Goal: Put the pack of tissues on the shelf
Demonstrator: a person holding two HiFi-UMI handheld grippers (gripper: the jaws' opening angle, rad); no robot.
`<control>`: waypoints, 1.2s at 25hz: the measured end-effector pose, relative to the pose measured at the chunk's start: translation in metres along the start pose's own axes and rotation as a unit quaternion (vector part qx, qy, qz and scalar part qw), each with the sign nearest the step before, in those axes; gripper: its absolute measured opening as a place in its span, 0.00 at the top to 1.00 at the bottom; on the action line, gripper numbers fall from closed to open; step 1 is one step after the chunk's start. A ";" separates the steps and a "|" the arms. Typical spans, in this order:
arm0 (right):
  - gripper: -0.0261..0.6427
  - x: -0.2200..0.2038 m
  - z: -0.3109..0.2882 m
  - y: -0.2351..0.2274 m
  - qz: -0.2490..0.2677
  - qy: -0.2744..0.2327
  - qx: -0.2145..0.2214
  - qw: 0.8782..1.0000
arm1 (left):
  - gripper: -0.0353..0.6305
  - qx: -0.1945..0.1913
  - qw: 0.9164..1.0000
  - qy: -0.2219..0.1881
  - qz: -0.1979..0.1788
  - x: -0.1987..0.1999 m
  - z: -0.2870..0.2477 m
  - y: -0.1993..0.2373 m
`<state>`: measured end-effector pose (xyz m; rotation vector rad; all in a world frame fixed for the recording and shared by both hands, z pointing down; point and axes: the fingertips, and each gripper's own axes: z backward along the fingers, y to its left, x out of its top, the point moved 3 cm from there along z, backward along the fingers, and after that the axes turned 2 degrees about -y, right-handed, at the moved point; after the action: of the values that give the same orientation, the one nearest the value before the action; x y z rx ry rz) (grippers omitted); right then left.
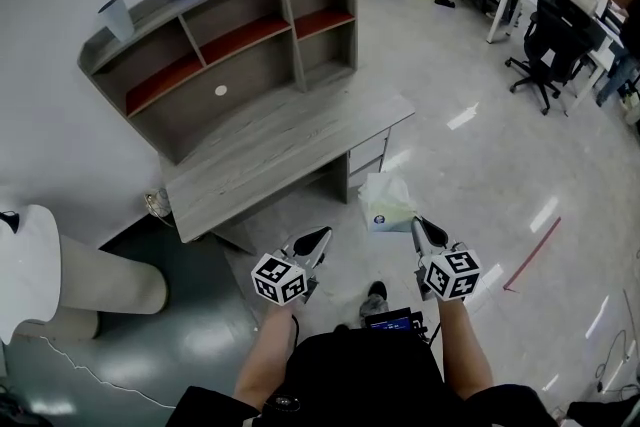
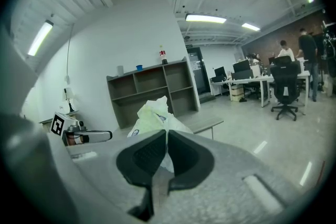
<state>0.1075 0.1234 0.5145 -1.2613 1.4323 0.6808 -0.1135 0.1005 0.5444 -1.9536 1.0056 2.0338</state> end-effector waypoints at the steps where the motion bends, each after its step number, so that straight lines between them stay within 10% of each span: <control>1: 0.95 0.003 -0.005 -0.005 0.000 0.000 0.002 1.000 | 0.95 0.001 1.000 -0.003 0.003 0.003 -0.007 0.003; 30: 0.95 0.045 -0.112 -0.123 -0.005 0.022 0.085 0.996 | 0.95 0.093 0.995 -0.025 0.023 0.036 -0.119 0.054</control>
<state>0.1905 -0.0267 0.5303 -1.1558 1.4866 0.5143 -0.0486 -0.0183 0.5384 -1.7932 1.1917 1.9246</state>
